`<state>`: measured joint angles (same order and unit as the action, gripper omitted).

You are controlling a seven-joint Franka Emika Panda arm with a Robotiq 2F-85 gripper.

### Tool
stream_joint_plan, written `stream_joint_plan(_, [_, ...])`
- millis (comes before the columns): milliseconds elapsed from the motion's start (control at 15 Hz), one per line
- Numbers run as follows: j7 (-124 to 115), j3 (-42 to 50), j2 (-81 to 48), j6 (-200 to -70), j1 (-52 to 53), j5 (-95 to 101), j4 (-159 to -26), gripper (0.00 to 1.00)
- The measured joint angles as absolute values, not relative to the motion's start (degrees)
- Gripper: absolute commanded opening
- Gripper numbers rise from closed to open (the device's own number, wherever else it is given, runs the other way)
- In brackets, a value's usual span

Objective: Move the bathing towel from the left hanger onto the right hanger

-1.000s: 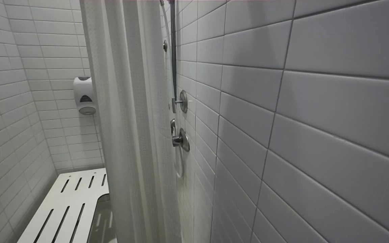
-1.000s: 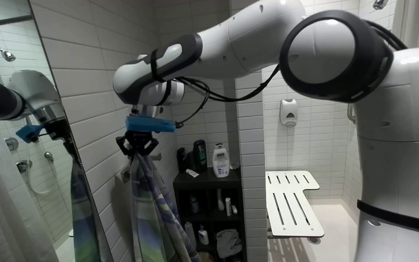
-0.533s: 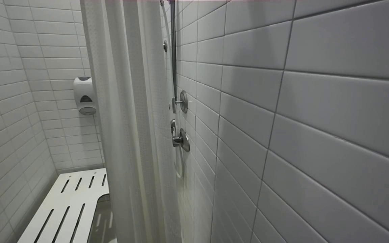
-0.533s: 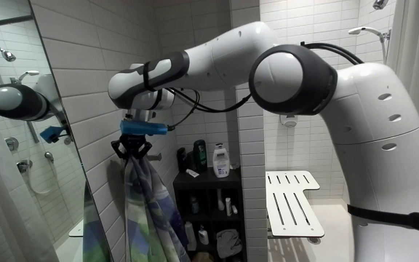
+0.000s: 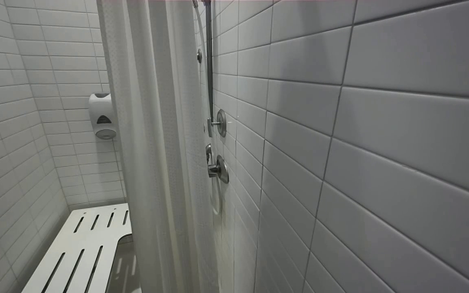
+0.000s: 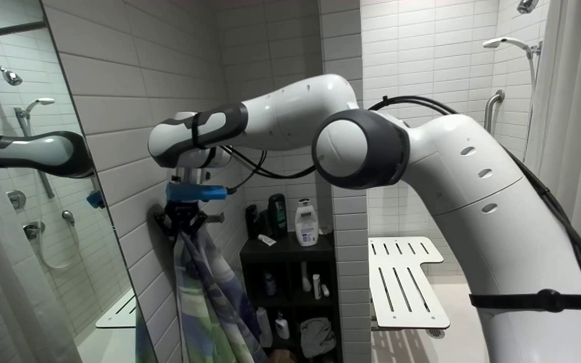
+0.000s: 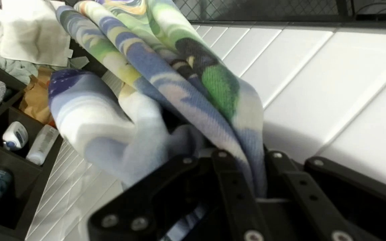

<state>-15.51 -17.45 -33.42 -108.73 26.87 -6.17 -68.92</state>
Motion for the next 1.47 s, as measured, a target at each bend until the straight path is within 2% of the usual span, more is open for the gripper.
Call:
stream_joint_plan(733, [-13.19, -16.56, -43.34, -96.2, 28.46, -6.18, -53.65, 0.04])
stream_joint_plan(1467, [-16.96, -15.15, -44.05, -96.39, 28.9, -5.2, -50.04, 0.04])
